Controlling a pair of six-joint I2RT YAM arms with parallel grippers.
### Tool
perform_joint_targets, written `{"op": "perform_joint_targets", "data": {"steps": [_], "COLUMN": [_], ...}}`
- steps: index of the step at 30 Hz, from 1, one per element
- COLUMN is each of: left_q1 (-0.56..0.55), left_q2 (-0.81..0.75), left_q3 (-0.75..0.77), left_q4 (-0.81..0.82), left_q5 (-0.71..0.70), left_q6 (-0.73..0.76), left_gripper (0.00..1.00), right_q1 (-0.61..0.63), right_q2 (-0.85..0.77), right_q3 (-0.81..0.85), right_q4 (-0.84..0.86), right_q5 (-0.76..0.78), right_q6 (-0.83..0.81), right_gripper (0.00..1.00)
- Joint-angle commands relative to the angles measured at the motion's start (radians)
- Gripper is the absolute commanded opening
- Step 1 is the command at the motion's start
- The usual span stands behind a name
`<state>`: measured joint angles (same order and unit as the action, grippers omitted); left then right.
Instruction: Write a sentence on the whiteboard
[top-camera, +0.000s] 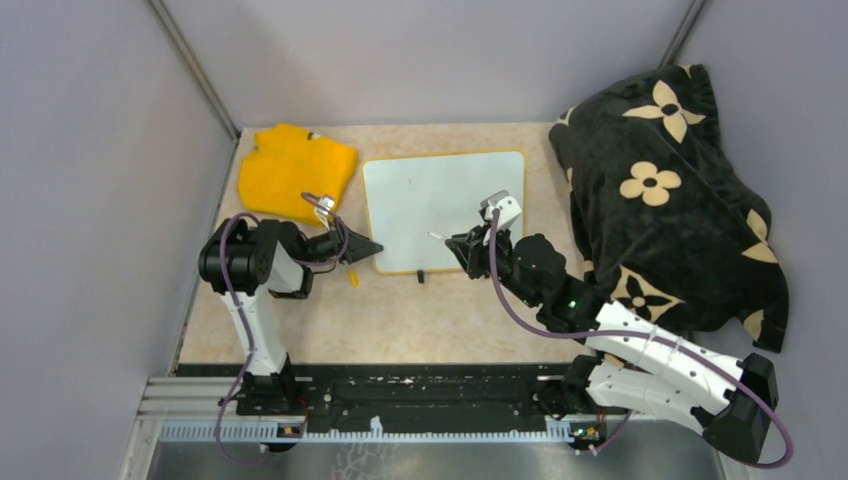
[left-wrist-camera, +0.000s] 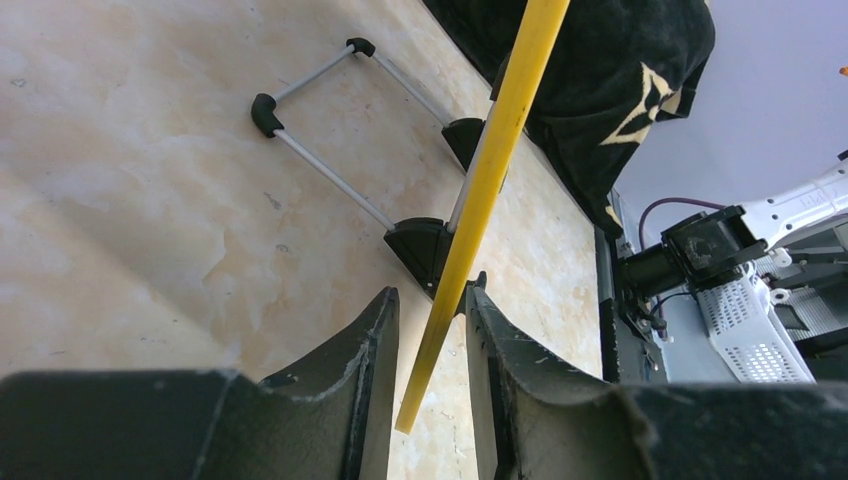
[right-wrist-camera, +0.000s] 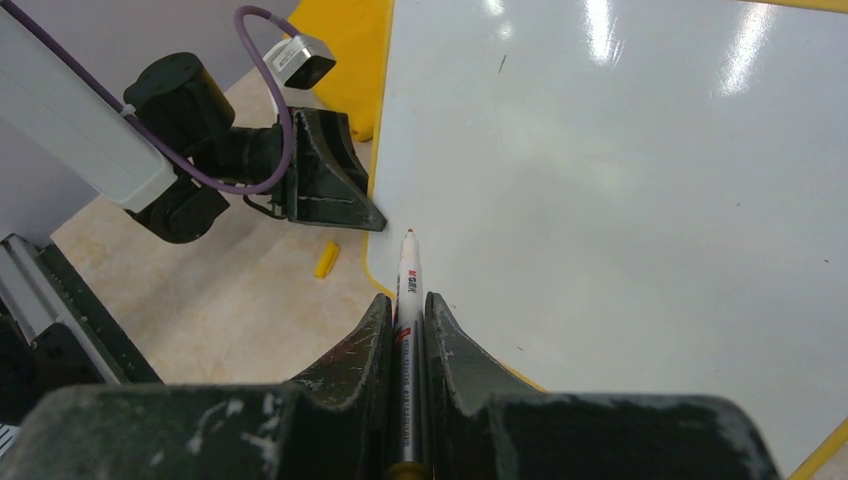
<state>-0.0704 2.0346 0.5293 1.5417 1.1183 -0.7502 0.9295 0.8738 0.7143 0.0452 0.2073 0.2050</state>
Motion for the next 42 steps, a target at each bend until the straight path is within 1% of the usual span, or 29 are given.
{"op": "perform_joint_targets", "data": {"steps": [1, 7, 14, 17, 20, 25, 33, 35, 37, 39, 42], "left_q1": [0.000, -0.002, -0.002, -0.002, -0.002, -0.002, -0.002, -0.002, -0.002, -0.002, -0.001], "left_q2": [0.022, 0.029, 0.031, 0.034, 0.033, 0.034, 0.032, 0.032, 0.027, 0.019, 0.003], "left_q3": [0.018, 0.021, 0.023, 0.023, 0.023, 0.023, 0.021, 0.024, 0.027, 0.032, 0.040], "left_q4": [0.249, 0.249, 0.250, 0.249, 0.250, 0.250, 0.249, 0.250, 0.250, 0.249, 0.250], "left_q5": [0.017, 0.020, 0.019, 0.018, 0.017, 0.016, 0.015, 0.014, 0.016, 0.015, 0.017], "left_q6": [0.003, -0.002, -0.006, -0.006, -0.008, -0.010, -0.010, -0.015, -0.025, -0.035, -0.050], "left_gripper": [0.35, 0.28, 0.24, 0.23, 0.21, 0.20, 0.19, 0.22, 0.31, 0.37, 0.41], "right_q1": [0.011, 0.011, 0.011, 0.028, 0.056, 0.068, 0.069, 0.069, 0.069, 0.070, 0.072], "right_q2": [0.005, 0.013, 0.031, 0.048, 0.090, 0.167, 0.306, 0.334, 0.352, 0.349, 0.334], "right_q3": [0.019, 0.013, 0.013, 0.018, 0.041, 0.073, 0.162, 0.188, 0.208, 0.212, 0.201], "right_q4": [0.061, 0.069, 0.080, 0.094, 0.101, 0.160, 0.265, 0.278, 0.277, 0.275, 0.272], "right_q5": [-0.009, -0.015, -0.012, 0.028, 0.111, 0.192, 0.227, 0.222, 0.210, 0.190, 0.167], "right_q6": [0.013, 0.020, 0.026, 0.020, 0.007, 0.007, -0.007, -0.011, -0.014, -0.015, -0.017], "right_gripper": [0.00, 0.00, 0.00, 0.00, 0.00, 0.00, 0.00, 0.00, 0.00, 0.00, 0.00]}}
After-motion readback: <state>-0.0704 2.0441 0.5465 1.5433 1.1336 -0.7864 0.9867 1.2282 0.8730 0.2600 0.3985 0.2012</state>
